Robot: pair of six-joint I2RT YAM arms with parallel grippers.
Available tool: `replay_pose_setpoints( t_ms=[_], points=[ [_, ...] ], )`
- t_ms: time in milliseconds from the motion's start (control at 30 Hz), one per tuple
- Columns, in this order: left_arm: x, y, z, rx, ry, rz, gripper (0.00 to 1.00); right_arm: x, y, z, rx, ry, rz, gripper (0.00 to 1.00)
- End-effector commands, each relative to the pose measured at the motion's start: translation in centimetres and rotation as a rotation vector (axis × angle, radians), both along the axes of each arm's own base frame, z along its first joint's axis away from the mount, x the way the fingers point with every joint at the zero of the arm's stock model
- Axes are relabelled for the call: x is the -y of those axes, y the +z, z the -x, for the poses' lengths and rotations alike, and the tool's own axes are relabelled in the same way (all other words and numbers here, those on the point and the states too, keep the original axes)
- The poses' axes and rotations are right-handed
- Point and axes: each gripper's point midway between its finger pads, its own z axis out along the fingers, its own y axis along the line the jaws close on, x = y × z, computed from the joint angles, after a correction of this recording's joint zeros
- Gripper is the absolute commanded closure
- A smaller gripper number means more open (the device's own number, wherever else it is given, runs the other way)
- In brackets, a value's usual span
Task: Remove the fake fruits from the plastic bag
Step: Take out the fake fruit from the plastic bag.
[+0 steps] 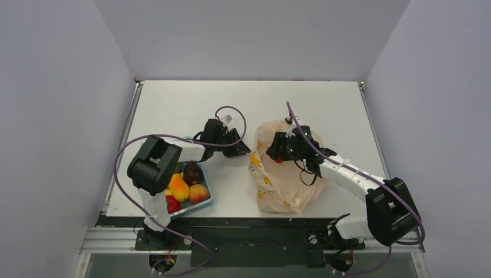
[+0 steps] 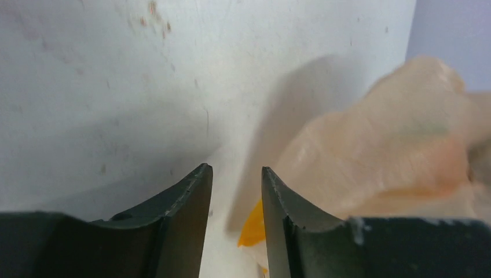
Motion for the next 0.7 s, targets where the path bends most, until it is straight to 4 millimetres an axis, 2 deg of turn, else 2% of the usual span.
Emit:
replay_pose_setpoints(
  t_ms=[0, 33, 67, 100, 133, 167, 200, 233, 267, 367, 400, 500, 533, 600, 633, 667],
  points=[
    [1.2, 5.4, 1.6, 0.101, -0.018, 0.228, 0.61, -0.2, -0.3, -2.6, 0.059, -0.009, 0.026, 0.8],
    [0.9, 5.0, 2.3, 0.087, -0.01, 0.235, 0.58, -0.2, -1.3, -2.9, 0.04, -0.011, 0.043, 0.79],
    [0.7, 5.6, 2.6, 0.096, -0.012, 0.244, 0.57, -0.1, -1.7, -3.1, 0.034, -0.011, 0.054, 0.77],
    [0.4, 5.1, 3.4, 0.077, -0.011, 0.234, 0.55, 0.1, -2.4, -3.5, 0.026, -0.017, 0.073, 0.76],
    [0.2, 5.8, 3.7, 0.091, -0.015, 0.237, 0.54, 0.2, -2.8, -3.7, 0.021, -0.019, 0.084, 0.74],
    [-0.4, 5.0, 4.6, 0.071, -0.017, 0.217, 0.52, 0.4, -3.4, -3.8, 0.01, -0.024, 0.103, 0.72],
    [-0.6, 5.8, 5.0, 0.084, -0.02, 0.218, 0.52, 0.4, -3.7, -3.9, 0.005, -0.025, 0.11, 0.69],
    [-1.1, 5.4, 5.8, 0.071, -0.018, 0.205, 0.51, 0.6, -4.2, -3.8, -0.004, -0.027, 0.122, 0.68],
    [-1.4, 6.3, 6.2, 0.082, -0.014, 0.206, 0.5, 0.6, -4.5, -3.7, -0.012, -0.027, 0.129, 0.65],
    [-2.6, 6.9, 7.9, 0.089, -0.005, 0.182, 0.49, 1.0, -5.3, -3.3, -0.039, -0.039, 0.167, 0.61],
    [-3.0, 7.9, 8.3, 0.107, 0.001, 0.181, 0.49, 1.0, -5.3, -2.9, -0.039, -0.039, 0.176, 0.57],
    [-3.9, 8.6, 9.6, 0.127, 0.016, 0.169, 0.43, 1.6, -5.6, -2.2, -0.035, -0.048, 0.228, 0.5],
    [-3.9, 9.2, 9.8, 0.149, 0.02, 0.173, 0.4, 1.6, -5.5, -2.1, -0.034, -0.045, 0.233, 0.51],
    [-3.4, 10.0, 10.2, 0.189, 0.003, 0.194, 0.36, 1.7, -4.7, -2.0, -0.026, -0.044, 0.229, 0.58],
    [-3.2, 10.1, 10.3, 0.198, -0.004, 0.198, 0.36, 1.4, -4.2, -1.6, -0.028, -0.025, 0.214, 0.69],
    [-2.5, 10.4, 10.4, 0.219, -0.019, 0.206, 0.35, 1.1, -3.0, -1.6, -0.004, -0.017, 0.192, 0.76]
  ],
)
